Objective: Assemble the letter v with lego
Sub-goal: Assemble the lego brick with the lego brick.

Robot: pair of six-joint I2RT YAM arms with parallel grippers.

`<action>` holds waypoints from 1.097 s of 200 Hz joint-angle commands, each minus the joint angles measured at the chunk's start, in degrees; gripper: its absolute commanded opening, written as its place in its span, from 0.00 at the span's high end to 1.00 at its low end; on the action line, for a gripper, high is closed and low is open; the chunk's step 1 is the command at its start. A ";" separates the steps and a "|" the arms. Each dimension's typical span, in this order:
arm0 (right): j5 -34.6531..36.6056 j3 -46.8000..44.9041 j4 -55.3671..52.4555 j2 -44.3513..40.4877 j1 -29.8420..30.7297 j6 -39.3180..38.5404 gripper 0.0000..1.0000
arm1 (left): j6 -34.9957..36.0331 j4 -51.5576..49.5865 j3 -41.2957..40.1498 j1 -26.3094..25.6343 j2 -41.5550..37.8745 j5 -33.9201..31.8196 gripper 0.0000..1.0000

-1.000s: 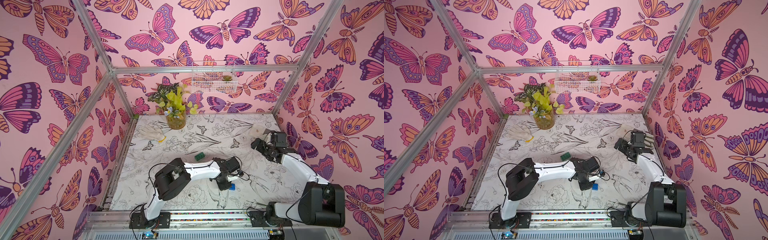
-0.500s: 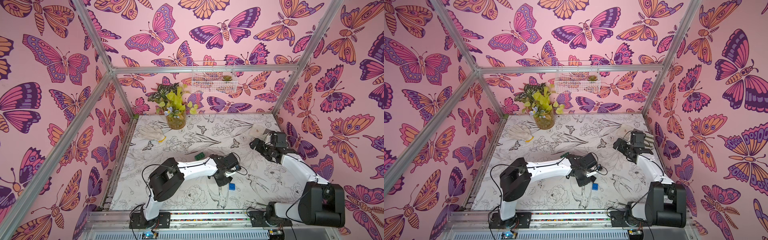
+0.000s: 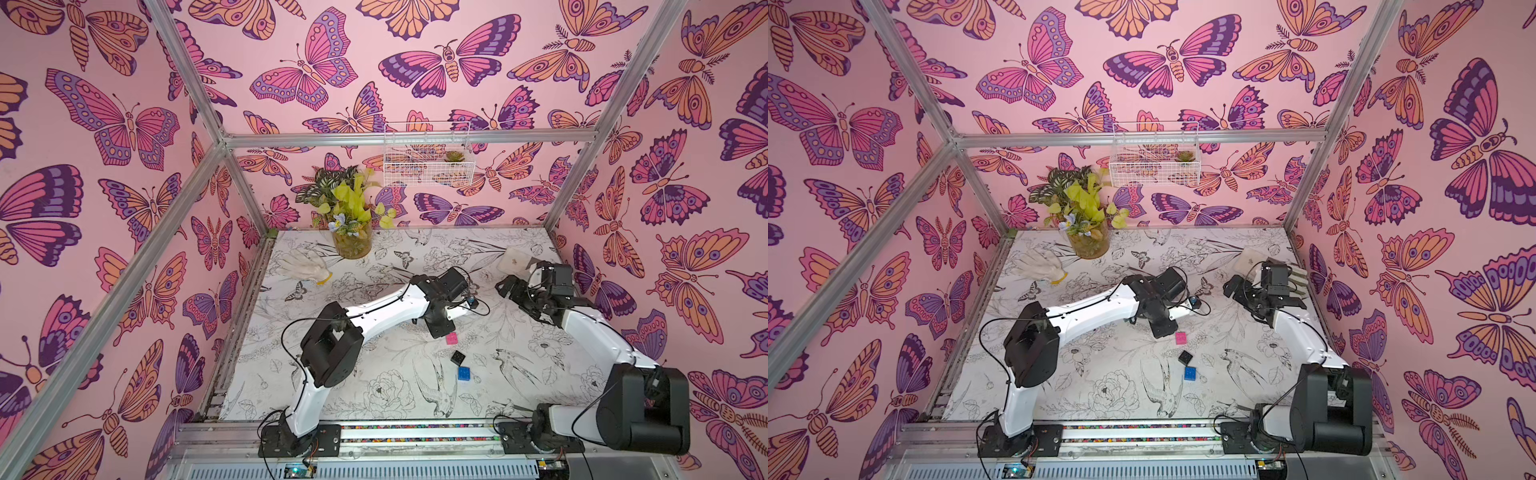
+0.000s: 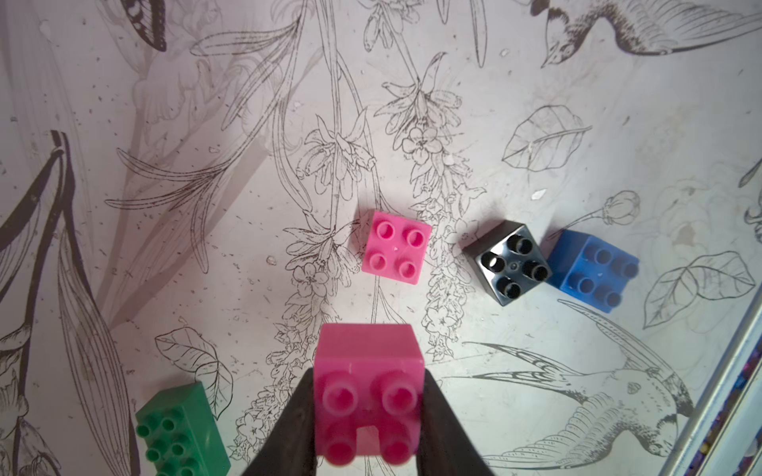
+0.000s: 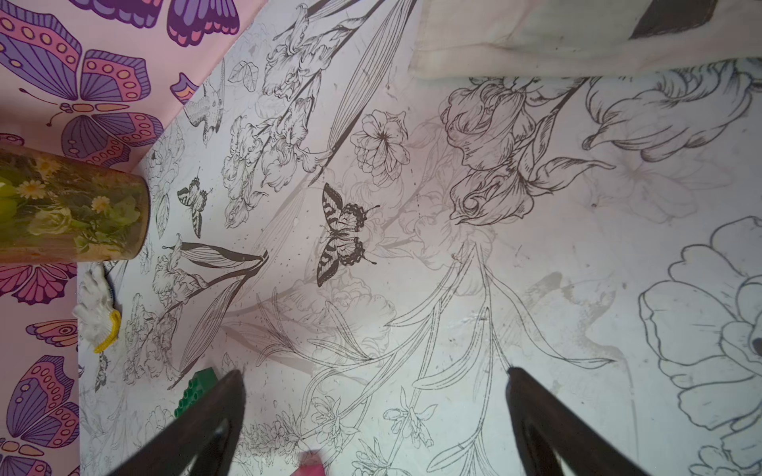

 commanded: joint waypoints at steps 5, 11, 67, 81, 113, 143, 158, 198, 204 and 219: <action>-1.17 1.11 0.15 0.81 0.56 -0.75 0.01 | 6.83 -3.55 1.59 0.36 2.73 2.72 0.75; -1.20 1.19 0.01 0.93 0.61 -0.86 0.01 | 7.38 -3.53 1.69 0.43 3.25 2.72 0.75; -1.34 1.03 0.69 1.67 0.76 -0.68 0.01 | 8.51 -4.29 4.57 0.74 6.81 3.67 0.74; -1.36 1.03 0.69 1.73 0.74 -0.60 0.01 | 8.61 -4.61 5.68 0.74 7.59 3.93 0.75; -1.07 1.12 0.71 1.56 0.74 -0.82 0.01 | 8.45 -5.34 7.87 0.72 8.75 5.41 0.75; -1.31 1.20 0.90 1.78 0.74 -0.42 0.01 | 8.69 -5.67 8.55 0.72 9.85 5.62 0.75; -1.34 1.21 0.91 1.82 0.76 -0.43 0.01 | 8.65 -5.93 8.60 0.64 10.35 5.95 0.75; -1.32 1.12 1.05 1.91 0.77 -0.47 0.01 | 8.63 -6.15 8.42 0.68 11.09 6.19 0.75; -1.31 1.17 1.06 1.91 0.79 -0.44 0.01 | 8.61 -6.17 8.42 0.68 11.10 6.15 0.75; -1.28 1.03 1.11 1.86 0.78 -0.42 0.01 | 8.70 -6.40 8.43 0.59 11.16 6.15 0.75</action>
